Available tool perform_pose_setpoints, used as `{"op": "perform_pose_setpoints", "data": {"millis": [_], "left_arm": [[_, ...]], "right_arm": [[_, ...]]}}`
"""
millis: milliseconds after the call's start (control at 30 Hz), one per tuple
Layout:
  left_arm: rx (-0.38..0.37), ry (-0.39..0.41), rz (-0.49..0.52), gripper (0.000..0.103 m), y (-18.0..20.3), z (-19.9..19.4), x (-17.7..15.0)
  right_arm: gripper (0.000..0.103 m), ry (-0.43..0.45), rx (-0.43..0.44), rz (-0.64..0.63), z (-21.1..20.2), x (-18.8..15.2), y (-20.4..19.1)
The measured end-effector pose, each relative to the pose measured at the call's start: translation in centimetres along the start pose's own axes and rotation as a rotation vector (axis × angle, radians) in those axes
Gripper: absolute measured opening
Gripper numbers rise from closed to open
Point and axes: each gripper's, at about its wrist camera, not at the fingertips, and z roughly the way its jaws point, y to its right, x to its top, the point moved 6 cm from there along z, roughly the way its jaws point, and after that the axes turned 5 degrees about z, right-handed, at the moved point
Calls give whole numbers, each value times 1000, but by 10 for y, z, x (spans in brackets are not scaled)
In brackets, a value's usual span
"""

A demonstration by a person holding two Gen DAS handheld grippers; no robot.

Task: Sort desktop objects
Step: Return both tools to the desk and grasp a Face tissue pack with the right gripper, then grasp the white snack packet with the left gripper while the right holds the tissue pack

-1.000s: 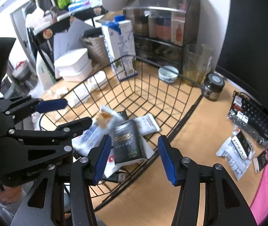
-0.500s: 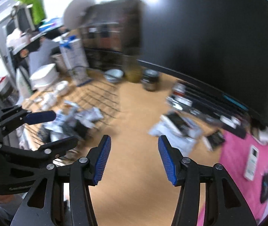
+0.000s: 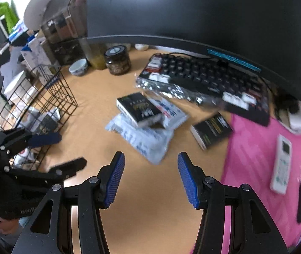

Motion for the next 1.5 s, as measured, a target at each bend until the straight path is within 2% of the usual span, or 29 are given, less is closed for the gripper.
{"op": "perform_pose_setpoints", "data": {"millis": [100,200,500,600,800,1000,1100,1200,1400,1500], "left_arm": [[-6,-9,2,69,-3,9,4],[-25,-27,-10,69,-10,18,5],[-58,-66,4,69,-16,39,4],[-58,-67,2,69,-17,39,3],[-47,-80,24,69,-14,39,-5],[-35,-98,62,69,-2,39,-17],[-36,-94,95,69,9,33,-22],[-38,-101,105,69,15,33,-28],[6,-117,77,69,4,45,-29],[-12,-123,75,69,2,46,-30]], "right_arm": [[53,-8,-3,-17,30,29,0],[53,-47,4,-43,54,44,-7],[53,-80,41,-88,93,57,-29],[47,-98,45,-99,99,50,-36],[47,-147,63,-58,92,29,-29],[47,-80,-36,-42,63,17,2],[47,-103,-68,-37,65,9,13],[47,-121,-62,-47,63,-5,11],[47,-140,-43,-59,41,-45,-4],[47,-155,26,-45,29,-68,-19]]}}
